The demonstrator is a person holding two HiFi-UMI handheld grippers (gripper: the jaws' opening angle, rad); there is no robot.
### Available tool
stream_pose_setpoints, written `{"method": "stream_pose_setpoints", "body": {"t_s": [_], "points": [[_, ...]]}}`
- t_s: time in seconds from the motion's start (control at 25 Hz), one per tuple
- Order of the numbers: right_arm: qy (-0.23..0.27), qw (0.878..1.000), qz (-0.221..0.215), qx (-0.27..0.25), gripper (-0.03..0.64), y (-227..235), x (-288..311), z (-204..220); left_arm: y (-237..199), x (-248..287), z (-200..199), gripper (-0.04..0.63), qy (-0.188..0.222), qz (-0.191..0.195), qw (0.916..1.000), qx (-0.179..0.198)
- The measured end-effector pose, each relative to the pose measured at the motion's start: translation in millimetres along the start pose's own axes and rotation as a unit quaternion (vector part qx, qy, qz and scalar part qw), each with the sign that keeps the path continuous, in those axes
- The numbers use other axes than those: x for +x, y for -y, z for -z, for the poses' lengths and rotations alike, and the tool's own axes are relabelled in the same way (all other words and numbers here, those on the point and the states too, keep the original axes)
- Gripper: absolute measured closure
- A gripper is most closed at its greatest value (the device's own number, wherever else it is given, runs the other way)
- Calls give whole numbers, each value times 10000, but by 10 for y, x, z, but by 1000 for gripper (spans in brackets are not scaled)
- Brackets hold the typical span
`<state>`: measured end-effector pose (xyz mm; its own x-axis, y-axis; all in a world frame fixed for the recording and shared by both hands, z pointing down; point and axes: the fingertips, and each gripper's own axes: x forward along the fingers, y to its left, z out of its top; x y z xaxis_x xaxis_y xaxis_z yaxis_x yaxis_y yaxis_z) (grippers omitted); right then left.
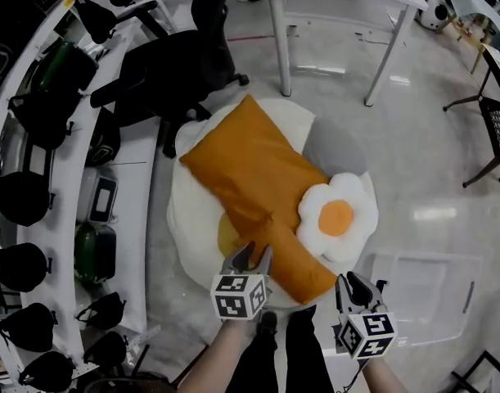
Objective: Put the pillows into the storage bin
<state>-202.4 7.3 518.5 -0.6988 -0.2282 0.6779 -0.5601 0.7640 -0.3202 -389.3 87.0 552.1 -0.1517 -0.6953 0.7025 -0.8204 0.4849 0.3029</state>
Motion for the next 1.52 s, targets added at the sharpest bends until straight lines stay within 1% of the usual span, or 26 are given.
{"method": "stream_pose_setpoints", "body": {"t_s": [0.24, 0.52, 0.8, 1.04, 1.16, 1.28, 1.4, 1.52], "points": [[-144, 9998, -78, 78, 540, 134, 434, 226, -203, 488, 133, 460, -101, -175, 9997, -170], [-320, 9991, -226, 139, 541, 184, 754, 495, -310, 946, 267, 451, -347, -267, 9989, 146], [-461, 9983, -329, 102, 546, 230, 978, 626, -443, 1254, 429, 446, -633, -343, 9972, 191], [-531, 9979, -360, 10, 549, 338, 1146, 659, -520, 1583, 504, 426, -873, -394, 9950, 288], [-560, 9979, -331, 41, 551, 381, 1173, 677, -558, 1724, 503, 409, -1043, -447, 9928, 395], [-570, 9978, -316, 111, 552, 417, 1177, 700, -575, 1875, 539, 397, -1341, -476, 9878, 626], [-577, 9977, -311, 180, 554, 443, 1169, 730, -598, 1982, 569, 396, -1557, -558, 9828, 822], [-589, 9975, -272, 266, 554, 486, 1139, 767, -595, 2040, 620, 401, -1742, -616, 9786, 906]]}}
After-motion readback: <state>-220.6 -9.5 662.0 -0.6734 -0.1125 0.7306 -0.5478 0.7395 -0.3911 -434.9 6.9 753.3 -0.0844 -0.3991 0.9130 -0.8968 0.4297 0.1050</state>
